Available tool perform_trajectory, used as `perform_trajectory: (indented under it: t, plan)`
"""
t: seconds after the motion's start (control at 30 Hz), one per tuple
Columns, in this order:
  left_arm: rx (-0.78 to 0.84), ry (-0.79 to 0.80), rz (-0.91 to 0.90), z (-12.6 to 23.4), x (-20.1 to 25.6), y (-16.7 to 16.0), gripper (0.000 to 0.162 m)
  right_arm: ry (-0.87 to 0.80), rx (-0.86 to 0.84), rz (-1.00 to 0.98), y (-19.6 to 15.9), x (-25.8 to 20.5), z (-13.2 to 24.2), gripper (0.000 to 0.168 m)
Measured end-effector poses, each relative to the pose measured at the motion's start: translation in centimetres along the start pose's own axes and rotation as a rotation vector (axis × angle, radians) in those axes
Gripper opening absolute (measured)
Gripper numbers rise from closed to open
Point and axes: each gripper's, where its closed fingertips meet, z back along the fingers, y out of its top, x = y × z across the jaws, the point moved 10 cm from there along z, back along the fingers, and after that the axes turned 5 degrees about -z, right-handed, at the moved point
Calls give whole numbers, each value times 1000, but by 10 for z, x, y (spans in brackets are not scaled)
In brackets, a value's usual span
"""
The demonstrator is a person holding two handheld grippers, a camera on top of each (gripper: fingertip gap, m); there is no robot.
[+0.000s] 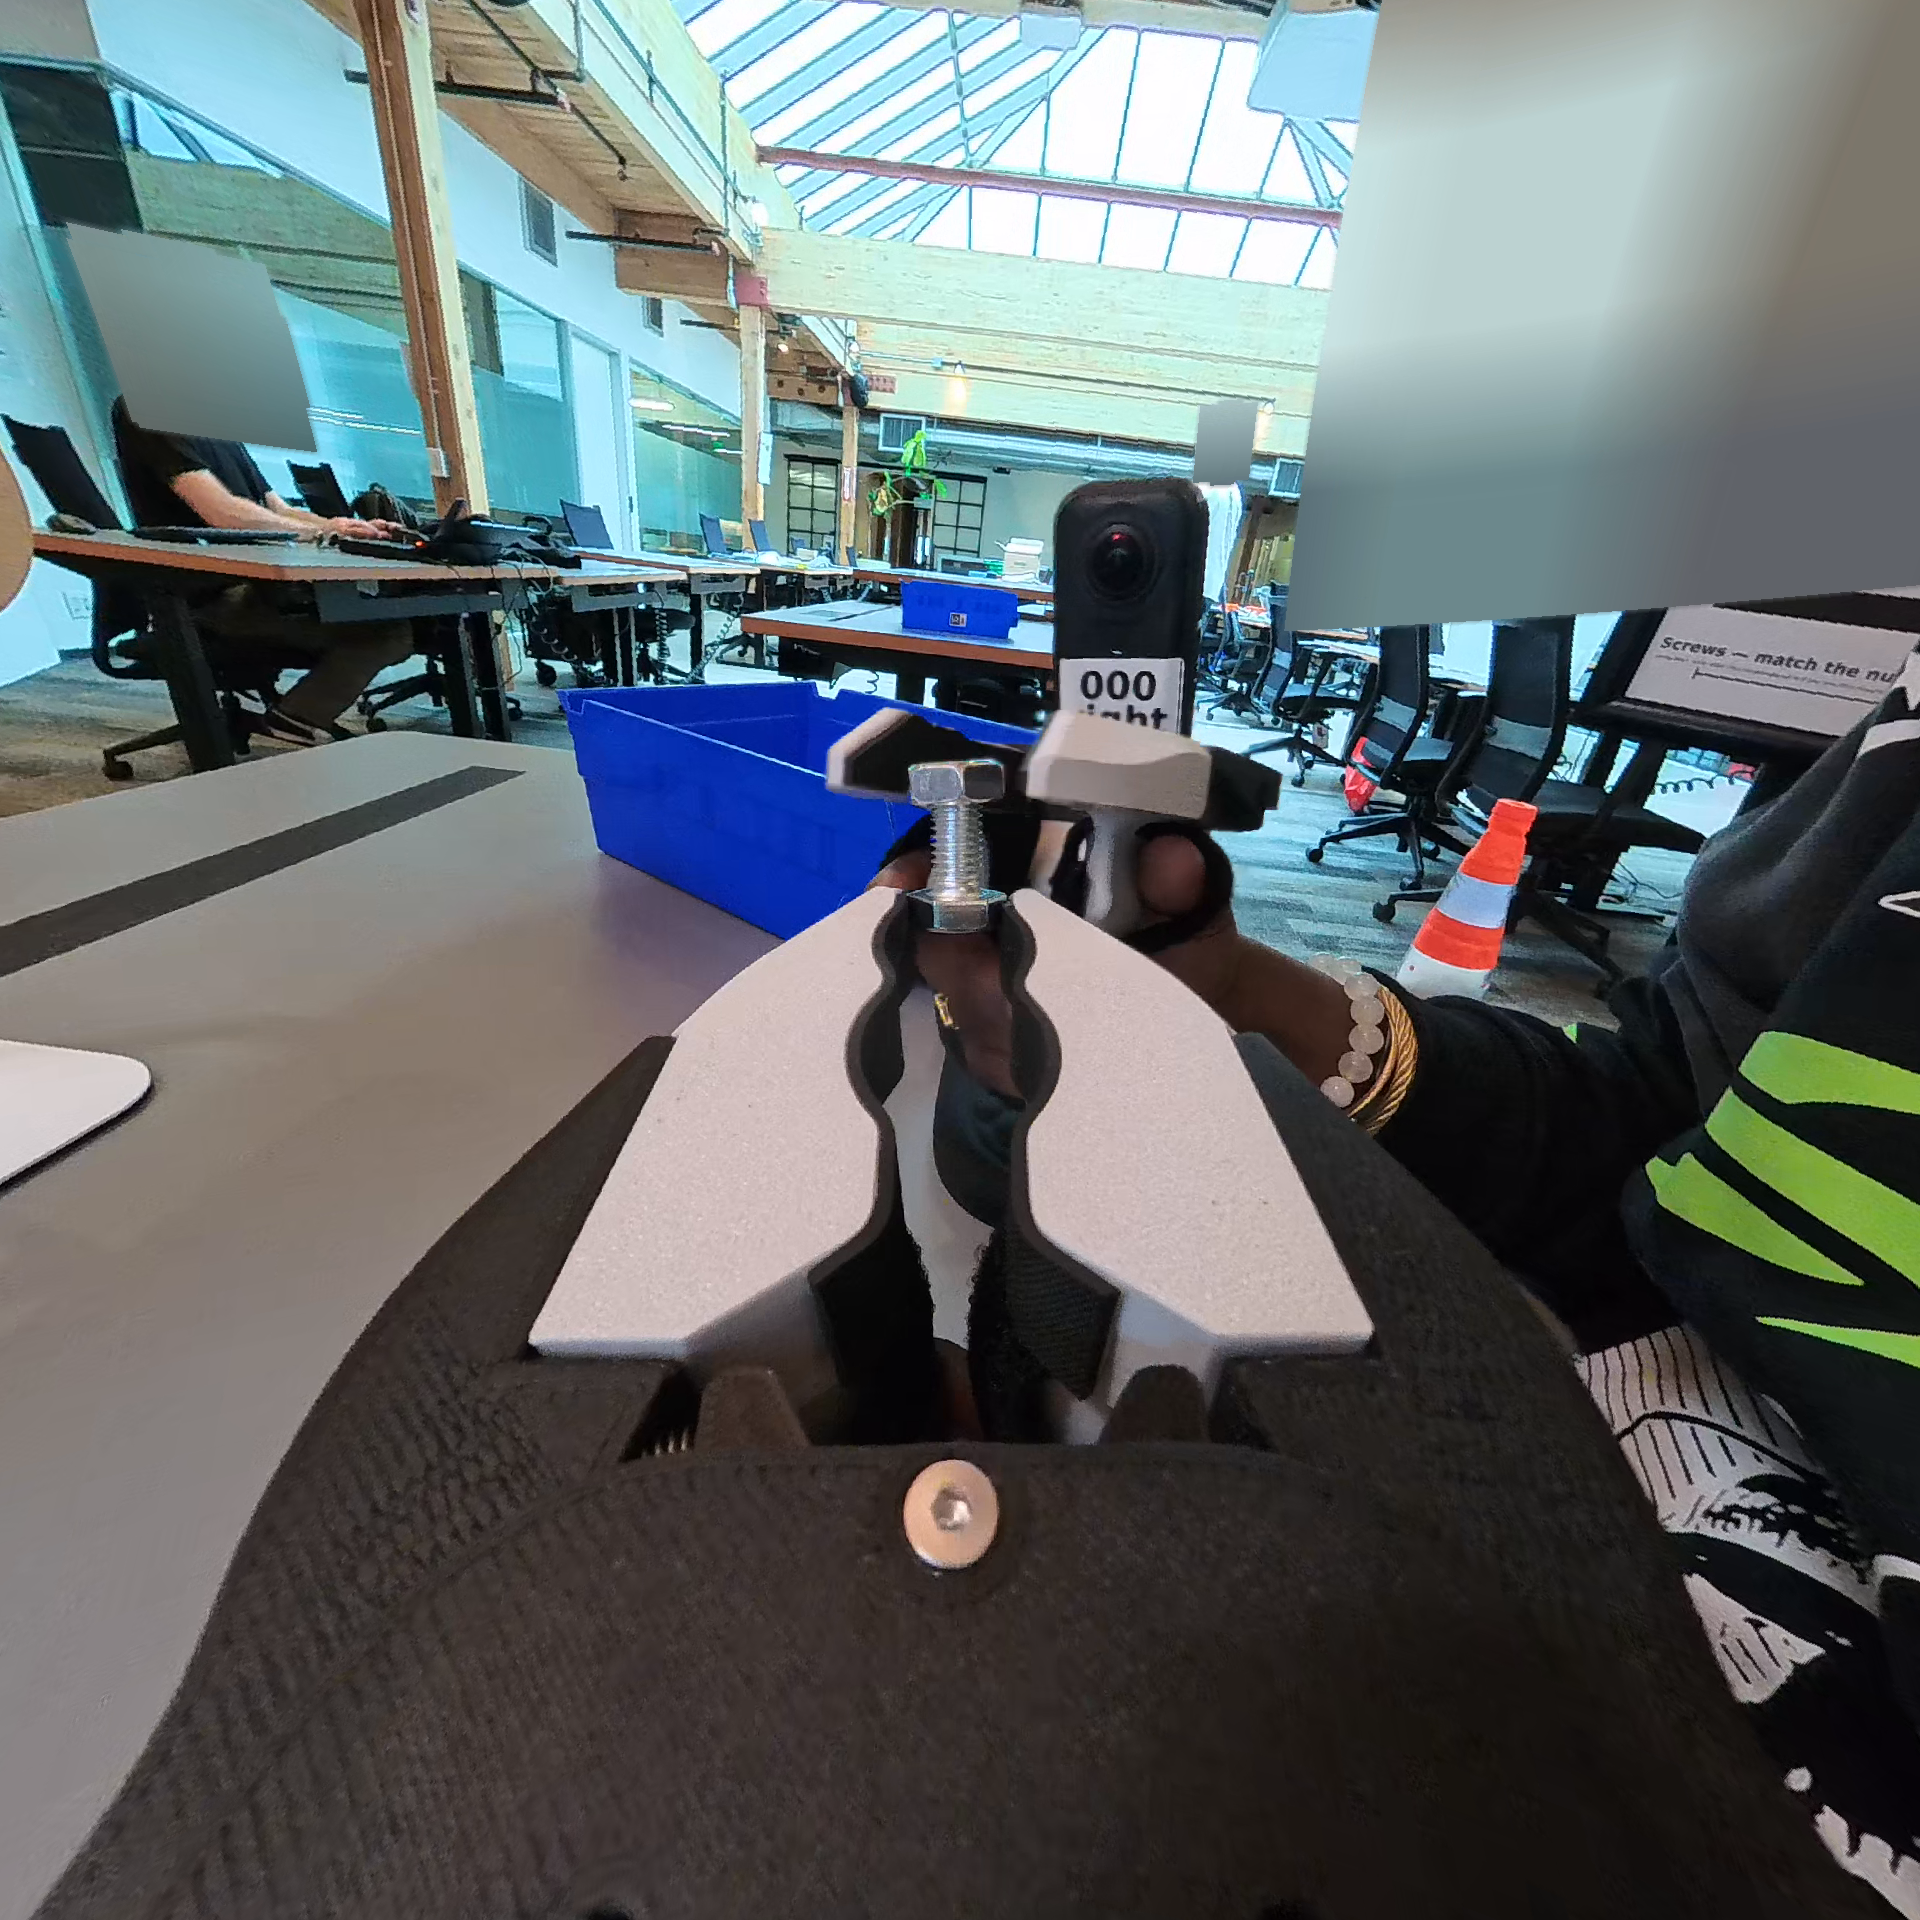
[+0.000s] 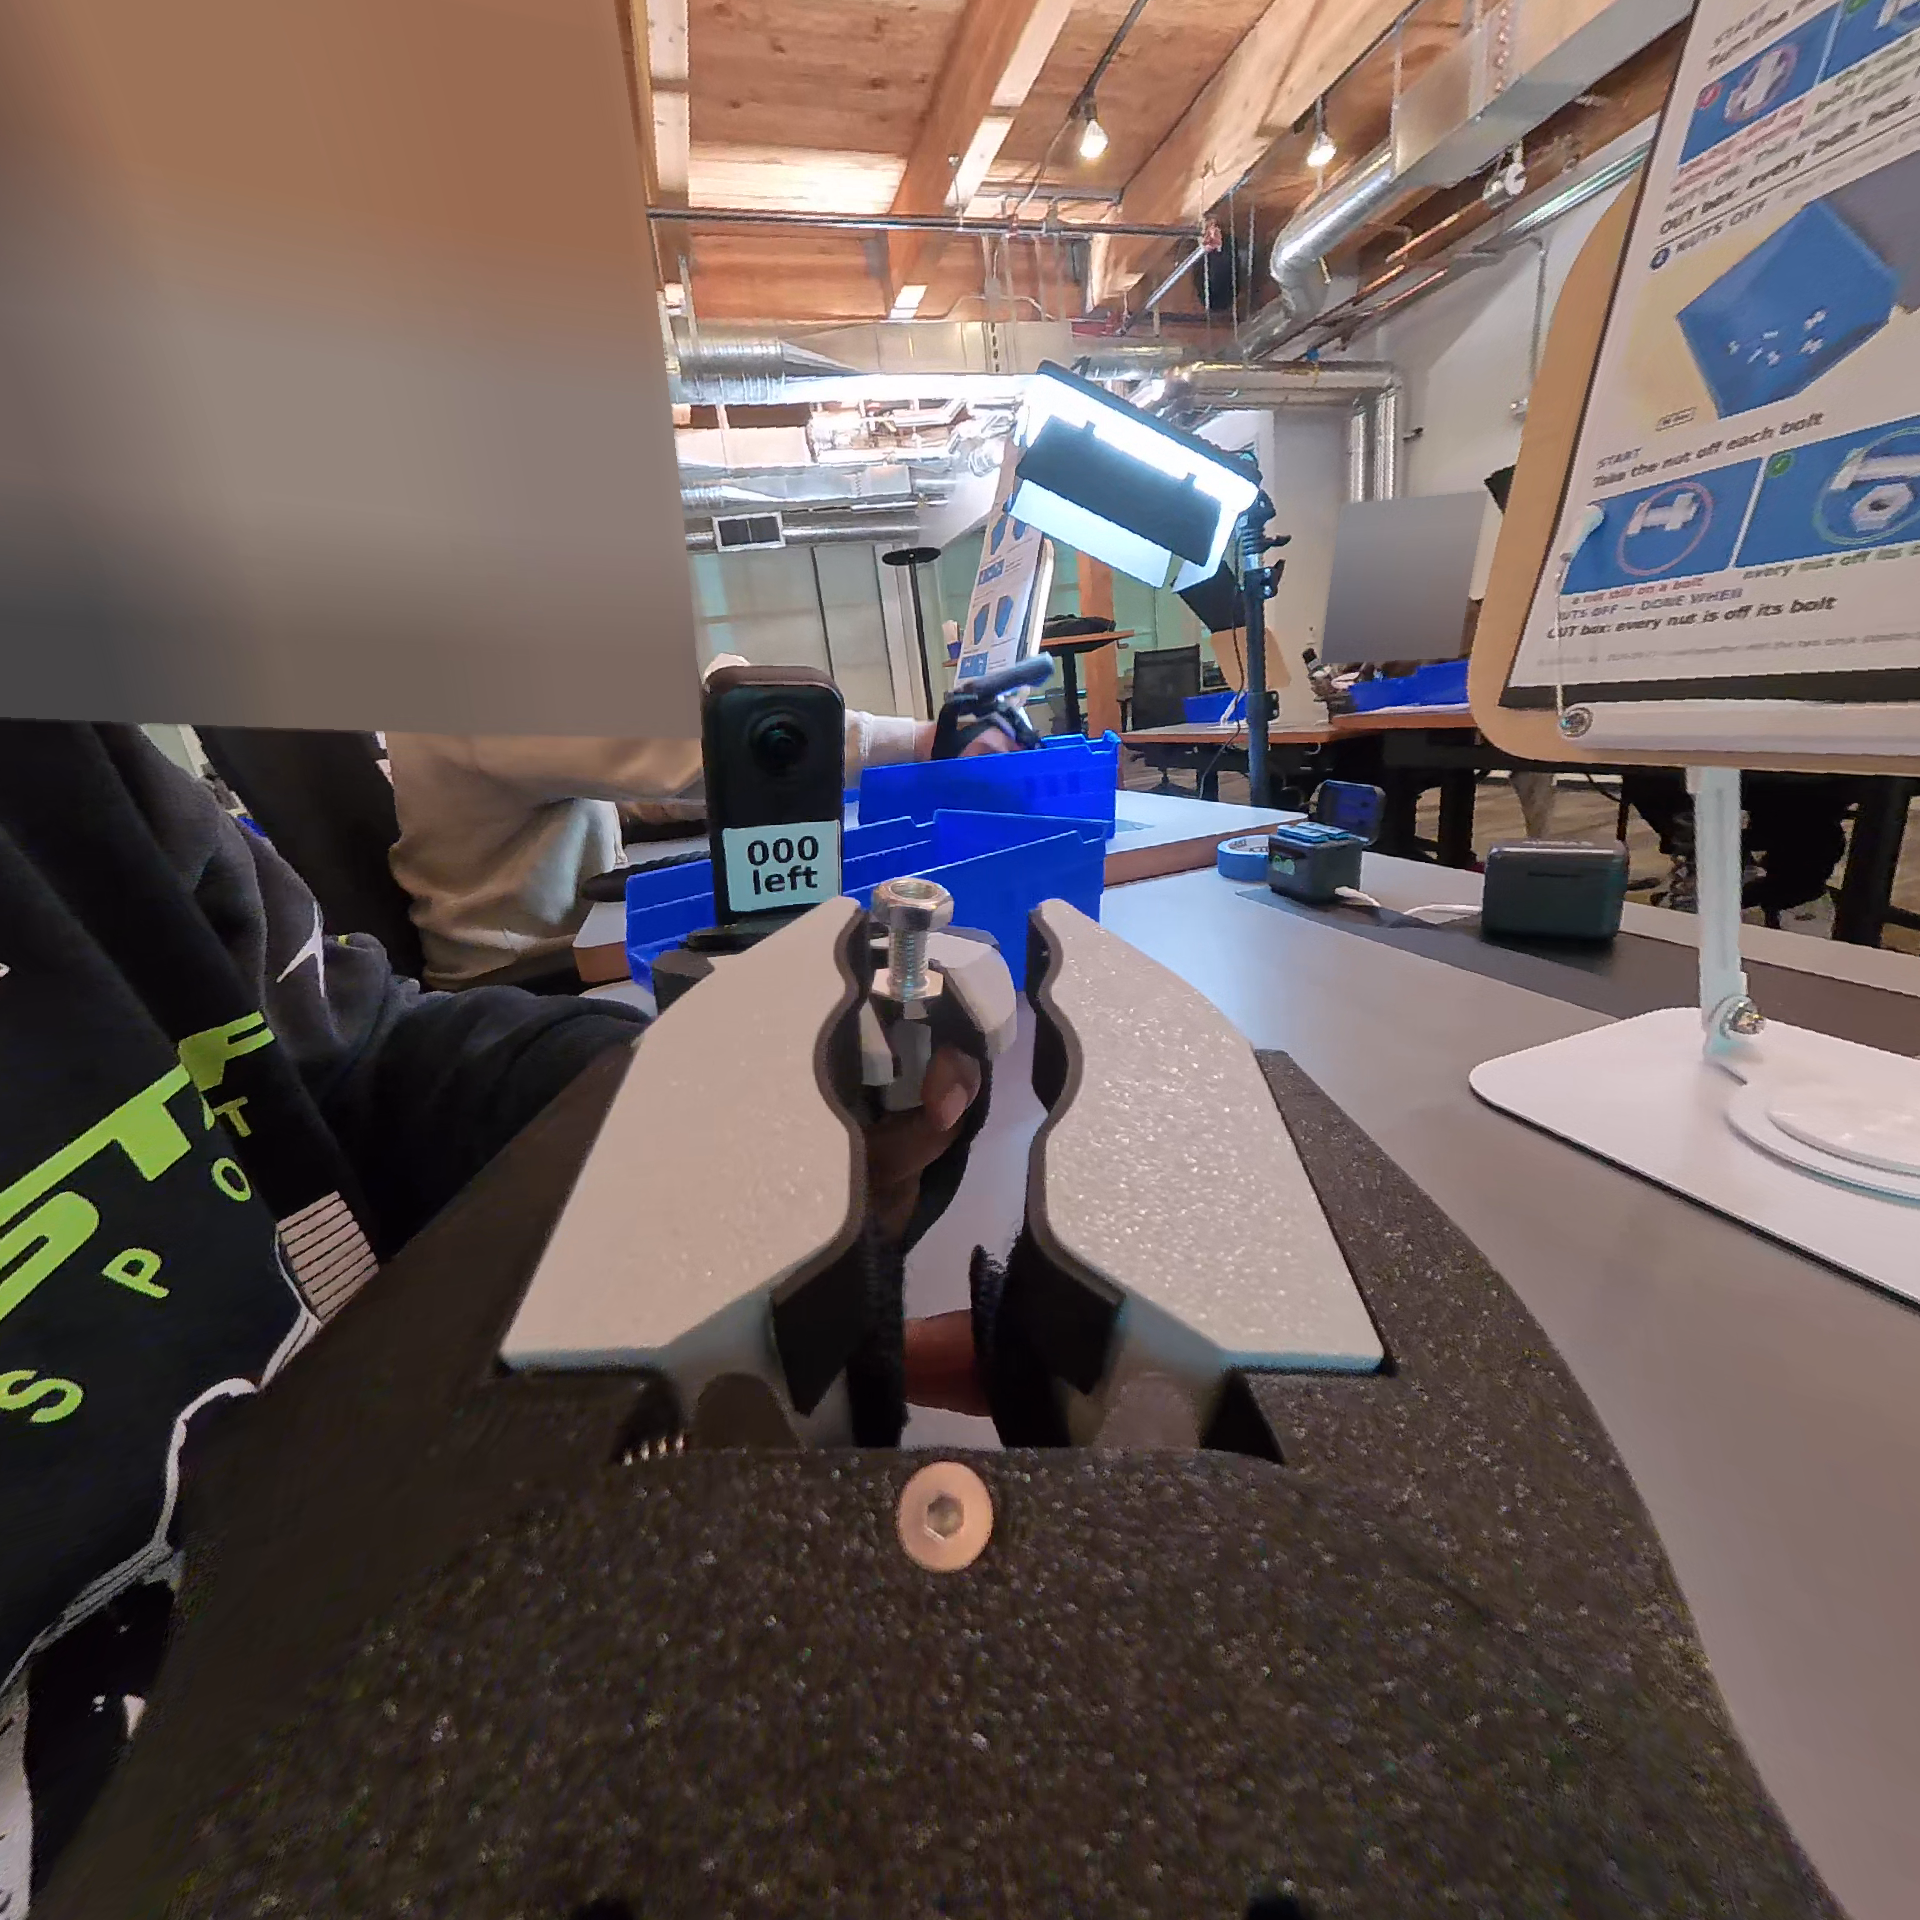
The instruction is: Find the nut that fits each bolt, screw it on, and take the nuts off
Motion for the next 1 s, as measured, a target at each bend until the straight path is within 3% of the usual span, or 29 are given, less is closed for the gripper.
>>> perform_trajectory:
  t: [0.67,0.73,0.83,1.0]
  plan:
    - [-5,12,-5,0,-1,0,16,-9,-11,5,4,0,3,27]
    - [-12,20,-7,0,-1,-1,15,-3,-130,-9,11,1,3,31]
    - [-19,18,-7,-1,-1,-2,15,-6,-450,-24,34,6,0,42]
    - [-20,-3,-14,-2,2,-2,15,139,-891,154,79,3,-25,37]
